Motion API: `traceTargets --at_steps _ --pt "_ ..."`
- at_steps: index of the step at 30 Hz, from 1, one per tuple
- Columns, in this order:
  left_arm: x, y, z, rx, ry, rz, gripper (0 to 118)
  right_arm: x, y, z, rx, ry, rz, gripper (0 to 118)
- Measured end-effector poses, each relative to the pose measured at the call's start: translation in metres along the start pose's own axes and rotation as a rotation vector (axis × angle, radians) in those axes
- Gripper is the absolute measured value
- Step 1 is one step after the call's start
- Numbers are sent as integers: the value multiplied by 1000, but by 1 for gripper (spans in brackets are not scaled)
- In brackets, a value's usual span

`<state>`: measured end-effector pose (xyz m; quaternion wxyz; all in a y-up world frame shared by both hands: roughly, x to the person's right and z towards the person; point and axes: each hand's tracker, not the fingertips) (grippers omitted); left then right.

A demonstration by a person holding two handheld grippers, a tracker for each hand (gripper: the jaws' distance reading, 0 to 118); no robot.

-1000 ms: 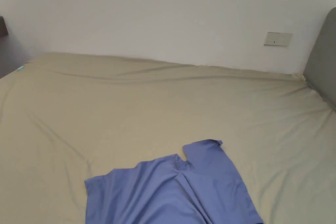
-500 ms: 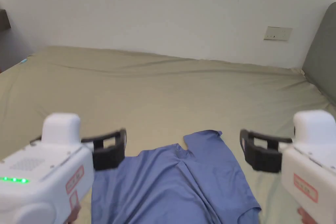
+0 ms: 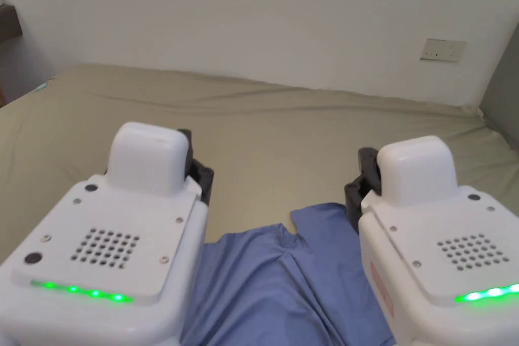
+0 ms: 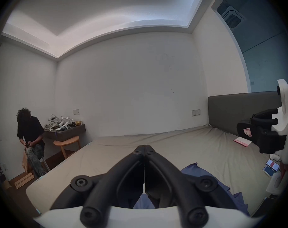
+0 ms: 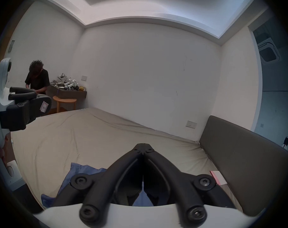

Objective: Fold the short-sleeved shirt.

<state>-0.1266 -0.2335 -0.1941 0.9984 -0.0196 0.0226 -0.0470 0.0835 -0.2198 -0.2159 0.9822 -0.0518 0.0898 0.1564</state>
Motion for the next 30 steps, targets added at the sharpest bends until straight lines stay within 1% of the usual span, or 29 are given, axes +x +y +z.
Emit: traceTargets --at_steps 3,6,8,10,13,16,17,18,19,20,21,22,24,25,28,29,30 --pt "-6 -14 -19 -35 17 4 0 3 -9 -9 -18 0 2 1" --pt "-25 -51 -39 -148 12 38 0 9 -24 -21 -64 15 -4 1" --pt "-42 -88 -53 -273 55 51 0 14 -39 -30 -98 6 7 1" --pt "-62 -132 -68 -416 71 106 0 19 -58 -41 -139 -14 7 1" --pt "-83 -186 -97 -571 67 171 0 28 -82 -58 -215 -2 -25 1" --pt "-98 -225 -137 -674 69 207 0 36 -103 -75 -271 -9 -21 1" --pt "-99 -234 -152 -698 83 183 6 38 -109 -80 -285 -14 -17 1" --pt "-99 -240 -163 -712 102 145 20 41 -115 -86 -301 -16 -14 1" --pt "-99 -246 -175 -705 126 105 38 45 -122 -93 -337 -16 -13 1" --pt "-99 -252 -186 -715 130 63 49 47 -127 -97 -370 -21 -14 1" --pt "-100 -258 -198 -741 141 69 55 50 -134 -101 -382 -28 -21 1" --pt "-101 -262 -207 -759 154 95 55 54 -139 -104 -394 -29 -27 1" --pt "-104 -272 -221 -778 128 186 97 61 -147 -108 -420 -31 -35 1" --pt "-103 -276 -226 -780 117 192 112 64 -150 -110 -432 -35 -34 1" --pt "-92 -291 -241 -835 109 131 112 69 -155 -115 -463 -47 -16 1" --pt "-89 -295 -245 -842 100 117 110 71 -156 -118 -469 -48 -13 1" --pt "-85 -301 -247 -860 85 112 103 74 -157 -121 -479 -45 -13 1"
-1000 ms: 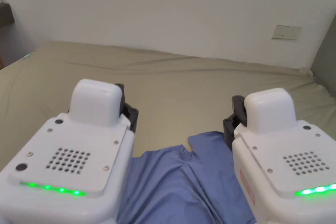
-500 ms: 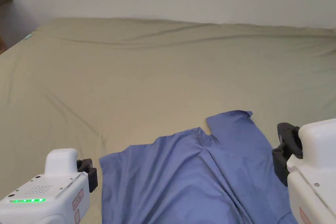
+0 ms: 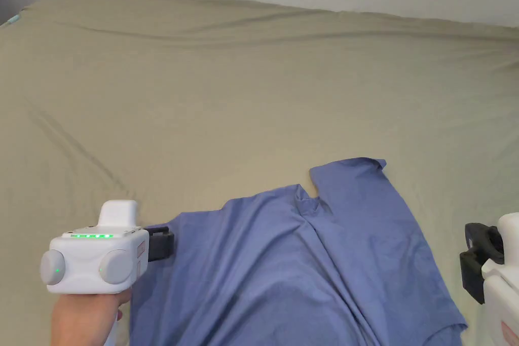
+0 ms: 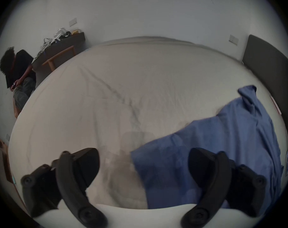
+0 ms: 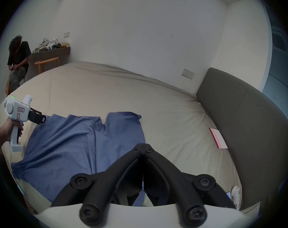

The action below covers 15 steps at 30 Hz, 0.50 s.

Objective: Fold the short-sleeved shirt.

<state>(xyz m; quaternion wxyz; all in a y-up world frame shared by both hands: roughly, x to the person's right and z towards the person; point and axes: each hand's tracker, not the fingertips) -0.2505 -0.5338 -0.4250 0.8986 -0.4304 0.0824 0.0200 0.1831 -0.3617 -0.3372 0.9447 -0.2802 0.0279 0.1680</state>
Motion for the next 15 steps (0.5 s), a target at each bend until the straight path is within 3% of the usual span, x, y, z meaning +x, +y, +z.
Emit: traceTargets --at_steps 1,3,4,6,7,8,9,11,12,15 --pt "5 -3 -6 -35 -12 -25 81 3 1 -4 -10 5 -1 1" --pt "15 -10 -5 52 29 -84 73 9 5 -10 -24 12 2 1" --pt "18 -10 0 74 17 -137 53 11 7 -13 -25 11 8 1" --pt "25 -9 5 60 -24 -179 3 14 15 -19 -26 6 47 1" --pt "26 -8 6 57 44 -200 2 15 20 -24 -24 12 76 2" --pt "21 -5 9 46 5 -177 2 17 23 -30 -20 13 78 4" --pt "15 -4 14 42 -37 -97 2 20 28 -41 -24 17 75 16" --pt "5 -2 32 89 9 -46 2 25 36 -71 -92 67 70 82" --pt "-3 3 42 120 31 -49 2 27 39 -90 -159 71 82 96" --pt "-14 3 79 182 16 -7 2 31 35 -158 -306 183 31 96"
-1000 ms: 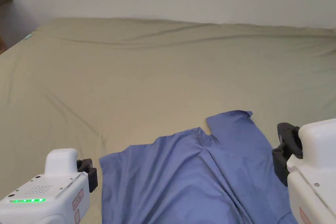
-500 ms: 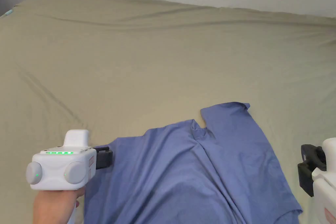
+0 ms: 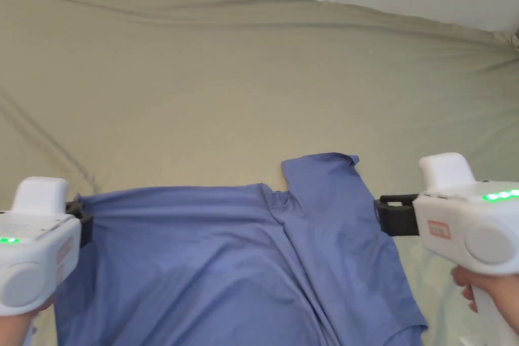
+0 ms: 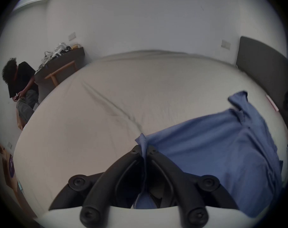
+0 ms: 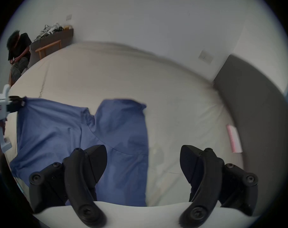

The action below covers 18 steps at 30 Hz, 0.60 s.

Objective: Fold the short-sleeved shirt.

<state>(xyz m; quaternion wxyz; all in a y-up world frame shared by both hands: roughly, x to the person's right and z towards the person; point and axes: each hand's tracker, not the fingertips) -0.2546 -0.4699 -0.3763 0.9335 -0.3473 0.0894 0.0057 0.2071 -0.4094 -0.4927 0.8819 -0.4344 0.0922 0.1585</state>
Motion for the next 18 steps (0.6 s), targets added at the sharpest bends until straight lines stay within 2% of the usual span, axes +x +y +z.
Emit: traceTargets --at_steps 4,6,8,9,10,11,12,13,14,15,16,17,18 --pt "-3 1 40 24 -8 -29 2 12 1 -97 -156 53 -123 97" --pt "-4 0 49 24 -7 -38 2 14 -6 -130 -223 6 -153 97" --pt "-4 -4 55 16 -6 -50 2 14 -16 -142 -255 -1 -193 97" --pt "-5 -5 55 12 -6 -56 2 15 -18 -141 -224 46 -230 98" --pt "-5 -6 55 7 -4 -61 2 16 -15 -134 -200 34 -245 99" --pt "-4 -8 56 5 -5 -66 2 16 -15 -127 -206 35 -220 98" --pt "-3 -10 56 3 -5 -67 2 14 -15 -123 -195 52 -188 92" --pt "-4 -11 54 0 -4 -66 2 9 -15 -117 -172 70 -152 71" --pt "-4 -11 54 -2 -5 -61 2 5 -14 -113 -152 79 -131 45" --pt "-4 -12 54 -5 -5 -56 2 1 -10 -112 -142 91 -106 5" --pt "-3 -13 54 -3 -4 -57 2 -7 -9 -111 -156 78 -83 1" --pt "-5 -16 51 -1 1 -63 2 -10 -9 -114 -175 20 -24 1" --pt "-6 -15 51 1 5 -67 2 -9 -11 -114 -167 16 -13 1"
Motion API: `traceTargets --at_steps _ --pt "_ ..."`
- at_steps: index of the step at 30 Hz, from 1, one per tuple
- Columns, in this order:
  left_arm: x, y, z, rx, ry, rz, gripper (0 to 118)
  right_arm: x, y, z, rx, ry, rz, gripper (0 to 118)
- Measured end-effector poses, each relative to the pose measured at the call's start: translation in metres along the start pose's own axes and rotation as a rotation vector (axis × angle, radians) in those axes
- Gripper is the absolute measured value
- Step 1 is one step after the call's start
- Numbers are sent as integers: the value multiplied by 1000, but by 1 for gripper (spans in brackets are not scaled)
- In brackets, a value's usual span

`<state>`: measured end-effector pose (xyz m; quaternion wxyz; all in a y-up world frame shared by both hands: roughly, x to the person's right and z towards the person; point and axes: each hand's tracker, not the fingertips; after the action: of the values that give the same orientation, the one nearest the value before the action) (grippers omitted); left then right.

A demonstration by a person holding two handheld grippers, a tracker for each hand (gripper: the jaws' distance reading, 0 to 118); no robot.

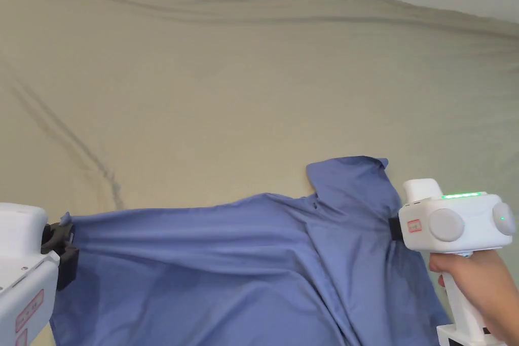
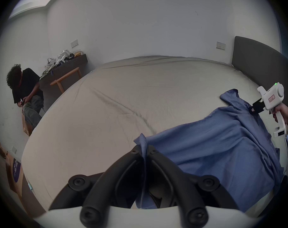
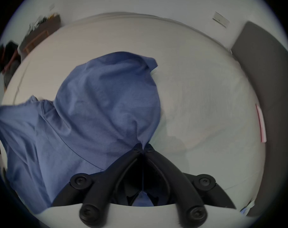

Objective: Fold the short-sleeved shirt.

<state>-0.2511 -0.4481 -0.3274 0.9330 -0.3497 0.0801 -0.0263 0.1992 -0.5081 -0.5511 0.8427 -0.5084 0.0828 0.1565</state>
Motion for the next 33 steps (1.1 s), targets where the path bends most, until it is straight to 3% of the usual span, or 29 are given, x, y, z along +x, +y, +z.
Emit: traceTargets --at_steps 3,6,9,14,20,33 --pt "-4 9 6 15 9 12 2 9 1 17 50 8 -68 1" --pt "-11 25 21 66 26 15 2 14 -4 65 176 -30 -37 1" --pt "-17 46 43 132 35 9 2 26 -9 123 321 -102 -3 1" --pt "-25 91 93 288 68 -9 2 52 -26 246 549 -173 -91 1" --pt "-28 141 172 496 83 -15 2 66 -47 361 741 -321 -106 1" --pt "-51 203 298 706 121 5 2 34 -89 515 998 -401 -146 1"
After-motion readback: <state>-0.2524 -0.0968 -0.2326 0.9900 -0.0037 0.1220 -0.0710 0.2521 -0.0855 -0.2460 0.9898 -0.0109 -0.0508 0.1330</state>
